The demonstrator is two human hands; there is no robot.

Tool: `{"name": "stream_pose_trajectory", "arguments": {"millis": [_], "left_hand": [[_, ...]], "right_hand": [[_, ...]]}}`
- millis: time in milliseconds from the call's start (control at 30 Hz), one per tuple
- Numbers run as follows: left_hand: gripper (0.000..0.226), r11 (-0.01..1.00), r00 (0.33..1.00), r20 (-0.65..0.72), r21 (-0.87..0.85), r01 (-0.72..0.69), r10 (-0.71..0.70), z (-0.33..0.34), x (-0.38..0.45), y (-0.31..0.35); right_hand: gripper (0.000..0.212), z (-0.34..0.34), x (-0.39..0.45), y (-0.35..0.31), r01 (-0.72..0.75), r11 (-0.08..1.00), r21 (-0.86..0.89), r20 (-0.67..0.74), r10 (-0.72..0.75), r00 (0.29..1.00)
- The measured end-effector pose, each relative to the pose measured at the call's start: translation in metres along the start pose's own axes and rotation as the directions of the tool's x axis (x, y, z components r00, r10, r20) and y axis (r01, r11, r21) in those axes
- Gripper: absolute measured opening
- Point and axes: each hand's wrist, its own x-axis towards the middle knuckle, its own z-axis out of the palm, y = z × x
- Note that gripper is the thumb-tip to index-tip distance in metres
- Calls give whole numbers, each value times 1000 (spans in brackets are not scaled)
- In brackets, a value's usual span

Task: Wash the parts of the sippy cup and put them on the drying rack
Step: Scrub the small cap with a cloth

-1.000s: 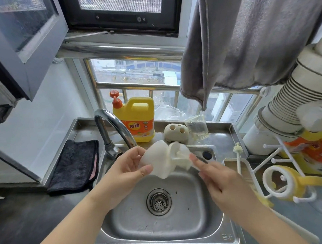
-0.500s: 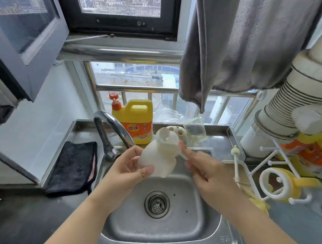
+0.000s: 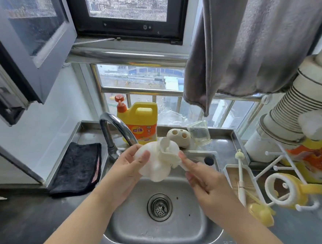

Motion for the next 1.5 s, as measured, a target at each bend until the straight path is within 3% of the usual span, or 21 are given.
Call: {"name": "stream_pose_trajectory", "arguments": {"millis": [167,267,467,633,733,833,1000,1100,1200,1300,1500], "left_hand": [[40,975,998,-6,213,68,-68,-8,3,-3],[30,974,998,-37,220,56,-50,-5,7,-8],[50,978,995,-80,203,-39,57,5,10,-10],[51,965,1000,17,261,-28,24,8,6,-15],[52,963,999,18,267,-42,39,10,9,-15],[47,966,998,19,251,-65,62,3,6,-11],[41,965,999,47,260,-12,-1,9,0,-13],[55,973,998,60,226,-39,26,3,4,-11],[62,976,998,65,213,-38,25,-6,4,-7],[48,977,999,39,212,-30,22,-5,2,-7],[71,995,999,-15,91,-39,41,-5,11,-6]], "right_hand": [[67,3,-3,3,-7,999,-45,19,8,1000],[63,2,-3,-4,-9,994,-110,82,18,996],[60,-12,-16,-6,14,947,-320,121,26,992],[66,-24,3,5,-71,973,-222,-1,73,997],[61,-17,9,-10,-24,990,-142,64,33,997],[58,-20,-15,-12,35,977,-211,129,-7,992],[67,-26,-5,11,-43,982,-183,21,47,999],[61,-16,5,-3,6,992,-127,64,3,998],[58,-18,-18,-3,38,979,-201,137,-10,991],[63,-25,-19,12,-19,970,-244,83,40,996],[57,-13,-1,-4,26,992,-126,80,-16,997]]}}
